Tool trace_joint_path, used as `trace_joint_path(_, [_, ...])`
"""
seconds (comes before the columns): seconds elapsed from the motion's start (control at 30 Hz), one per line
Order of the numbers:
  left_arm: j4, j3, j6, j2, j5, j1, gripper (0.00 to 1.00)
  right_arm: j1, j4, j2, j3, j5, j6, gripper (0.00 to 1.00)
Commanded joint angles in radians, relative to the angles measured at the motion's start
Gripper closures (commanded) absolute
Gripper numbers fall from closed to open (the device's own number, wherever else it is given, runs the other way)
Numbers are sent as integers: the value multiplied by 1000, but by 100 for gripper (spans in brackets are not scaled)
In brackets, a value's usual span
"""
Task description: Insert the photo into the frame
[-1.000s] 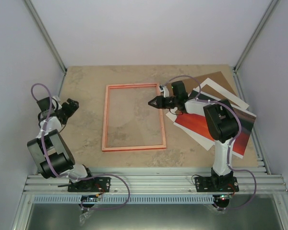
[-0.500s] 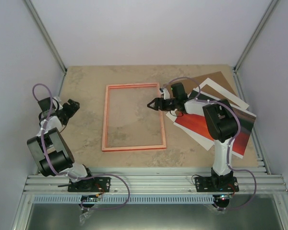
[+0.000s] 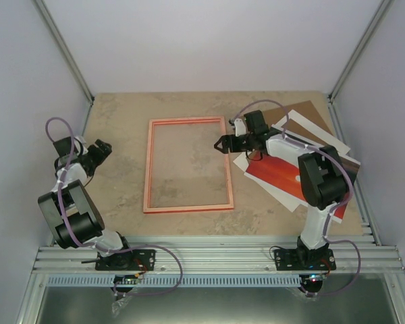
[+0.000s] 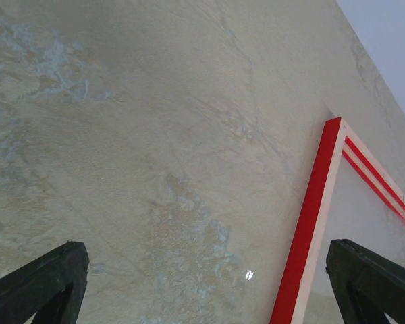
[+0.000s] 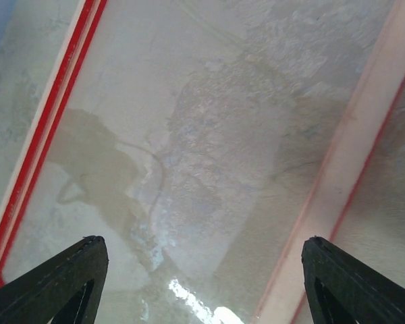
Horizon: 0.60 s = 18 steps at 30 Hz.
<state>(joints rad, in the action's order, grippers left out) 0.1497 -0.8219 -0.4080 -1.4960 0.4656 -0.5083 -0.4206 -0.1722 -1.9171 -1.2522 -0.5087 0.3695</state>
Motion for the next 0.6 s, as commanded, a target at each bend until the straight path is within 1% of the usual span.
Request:
trace_joint_path(0.0, [-6,-32,28,2,-10,7,2,6,-61,63,10,96,-148,21])
trace_joint_path(0.07, [-1,-35,37,3,-18,12,2,4,-82,77,21,134,-183,21])
trace_joint_path(0.13, [2,-37,48,5,-28,18,2,4,-113,79,26,164,-208,23])
trace_joint_path(0.27, [11,-35,58,2,-40,29,2,2,-137,90,77,178,-231,36])
trace_joint_path(0.3, [11,-34,59,2,-41,30,2,-2,-140,90,89,178,-234,37])
trace_joint_path(0.47, [10,-31,58,2,-48,35,2,-32,-124,74,136,211,-245,39])
trace_joint_path(0.57, [11,-30,58,6,-53,38,2,-47,-104,54,155,273,-254,45])
